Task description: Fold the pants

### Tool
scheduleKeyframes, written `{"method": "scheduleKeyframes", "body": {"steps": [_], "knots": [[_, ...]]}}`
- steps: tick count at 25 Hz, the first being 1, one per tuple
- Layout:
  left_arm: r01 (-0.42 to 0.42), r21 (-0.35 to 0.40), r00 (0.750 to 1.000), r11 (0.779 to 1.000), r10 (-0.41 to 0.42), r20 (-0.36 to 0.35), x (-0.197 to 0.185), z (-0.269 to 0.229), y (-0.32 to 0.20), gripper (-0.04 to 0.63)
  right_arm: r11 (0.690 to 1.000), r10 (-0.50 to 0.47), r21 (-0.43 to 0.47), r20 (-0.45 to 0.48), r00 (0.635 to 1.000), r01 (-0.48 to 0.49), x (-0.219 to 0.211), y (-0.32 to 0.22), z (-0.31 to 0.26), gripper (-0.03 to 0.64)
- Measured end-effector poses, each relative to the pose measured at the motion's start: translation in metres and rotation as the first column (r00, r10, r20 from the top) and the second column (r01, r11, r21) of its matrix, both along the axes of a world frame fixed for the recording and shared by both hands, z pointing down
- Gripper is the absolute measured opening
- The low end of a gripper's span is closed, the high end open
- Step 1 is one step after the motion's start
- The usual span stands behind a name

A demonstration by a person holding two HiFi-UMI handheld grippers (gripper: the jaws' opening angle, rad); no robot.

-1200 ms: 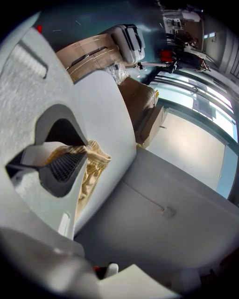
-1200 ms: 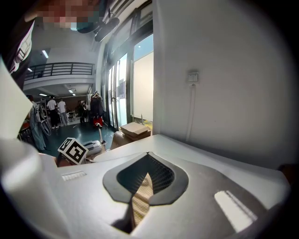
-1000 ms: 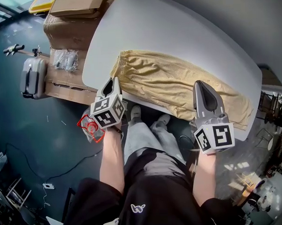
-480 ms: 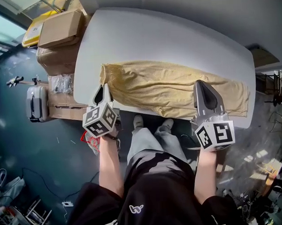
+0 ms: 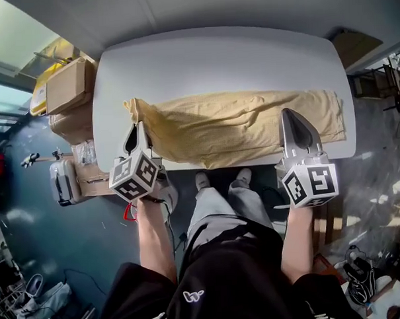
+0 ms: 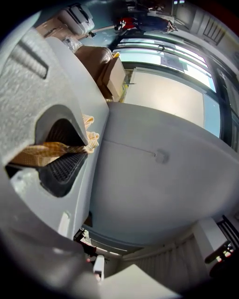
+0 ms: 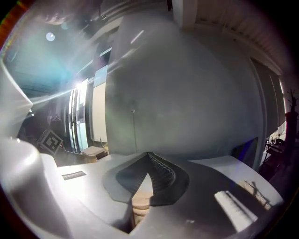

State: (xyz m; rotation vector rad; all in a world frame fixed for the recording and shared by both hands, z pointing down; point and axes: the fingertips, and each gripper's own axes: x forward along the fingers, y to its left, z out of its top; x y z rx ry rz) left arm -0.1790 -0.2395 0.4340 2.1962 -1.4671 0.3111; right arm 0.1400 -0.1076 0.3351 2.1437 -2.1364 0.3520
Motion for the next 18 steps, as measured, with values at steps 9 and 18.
{"method": "scheduleKeyframes", "body": {"steps": [9,18], "knots": [[-0.179,0.091,0.983,0.98,0.175,0.054,0.122,-0.046,0.016,0.052,0.994,0.094,0.054,0.042,0.995,-0.096,0.085,0.046,-0.005,0.005],[-0.37,0.111,0.929,0.922,0.367,0.045,0.248,-0.067,0.045,0.052,0.958,0.269,0.077,0.087,0.959,-0.276,0.173,0.11,-0.001,0.005]]}}
